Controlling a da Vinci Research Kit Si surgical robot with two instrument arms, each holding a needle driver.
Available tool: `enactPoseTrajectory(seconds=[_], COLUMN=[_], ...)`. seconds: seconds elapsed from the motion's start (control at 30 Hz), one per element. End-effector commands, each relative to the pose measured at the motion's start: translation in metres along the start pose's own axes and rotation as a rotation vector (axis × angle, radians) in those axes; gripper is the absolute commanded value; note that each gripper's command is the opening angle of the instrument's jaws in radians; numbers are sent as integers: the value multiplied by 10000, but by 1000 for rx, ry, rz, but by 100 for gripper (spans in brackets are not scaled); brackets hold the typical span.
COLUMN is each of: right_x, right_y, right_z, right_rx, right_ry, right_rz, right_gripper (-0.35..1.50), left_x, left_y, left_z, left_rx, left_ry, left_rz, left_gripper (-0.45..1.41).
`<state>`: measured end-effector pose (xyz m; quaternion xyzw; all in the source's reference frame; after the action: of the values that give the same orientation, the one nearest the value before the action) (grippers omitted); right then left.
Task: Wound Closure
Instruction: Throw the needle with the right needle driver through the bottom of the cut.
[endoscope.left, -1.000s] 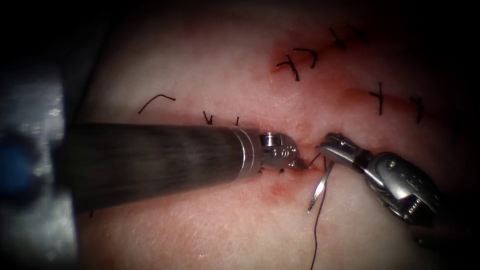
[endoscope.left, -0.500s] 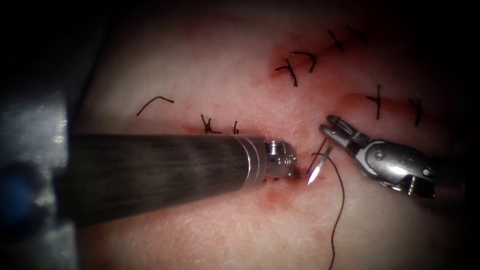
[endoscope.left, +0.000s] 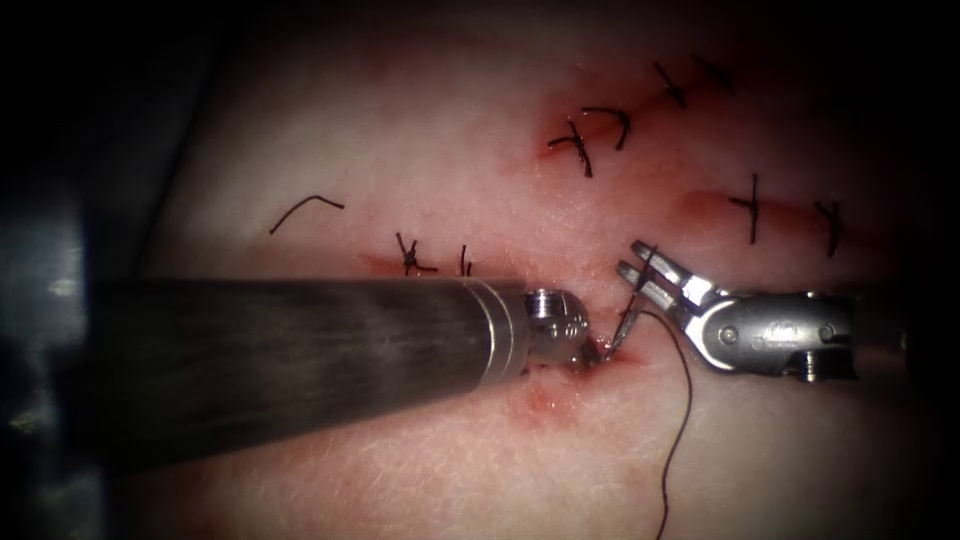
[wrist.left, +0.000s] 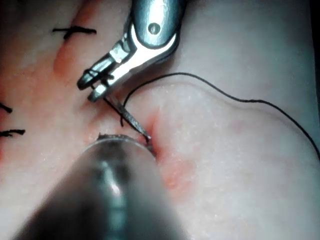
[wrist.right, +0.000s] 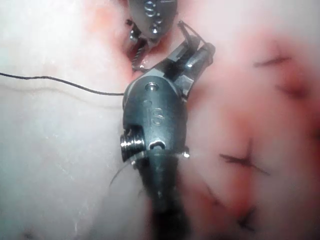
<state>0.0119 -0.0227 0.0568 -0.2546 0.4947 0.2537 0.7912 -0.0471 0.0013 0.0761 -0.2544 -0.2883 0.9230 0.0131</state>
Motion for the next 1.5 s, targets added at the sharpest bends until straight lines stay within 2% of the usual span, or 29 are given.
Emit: enactPoseTrajectory(seconds=[0.03,0.23,0.37,0.47,0.73,0.9,1.1,1.3,1.5], right_x=[-6,-12,-22,-27,-21,-12,-13,-15,-14], right_y=[-11,-27,-51,-57,-37,-27,-19,-8,2], right_z=[5,-1,-10,-14,-15,-11,-11,-7,-3], right_rx=[-1,21,53,69,63,60,60,65,73], right_ry=[3,6,5,-3,-4,-7,-12,-21,-29], right_rz=[-10,-46,-73,-85,-57,-19,-10,30,103], right_gripper=[-35,-35,-35,-35,-35,-35,-35,-35,-35], left_x=[3,4,6,7,8,10,15,26,29], left_y=[-2,-2,-3,-1,7,26,55,73,74], left_z=[7,6,4,2,-10,-38,-62,-58,-28], left_rx=[-1,-6,0,-1,15,130,225,276,267], left_ry=[1,1,15,16,65,99,133,174,199], left_rz=[3,-3,-7,-7,-12,-33,-42,-38,-25], left_gripper=[4,5,7,7,7,5,2,-18,-23])
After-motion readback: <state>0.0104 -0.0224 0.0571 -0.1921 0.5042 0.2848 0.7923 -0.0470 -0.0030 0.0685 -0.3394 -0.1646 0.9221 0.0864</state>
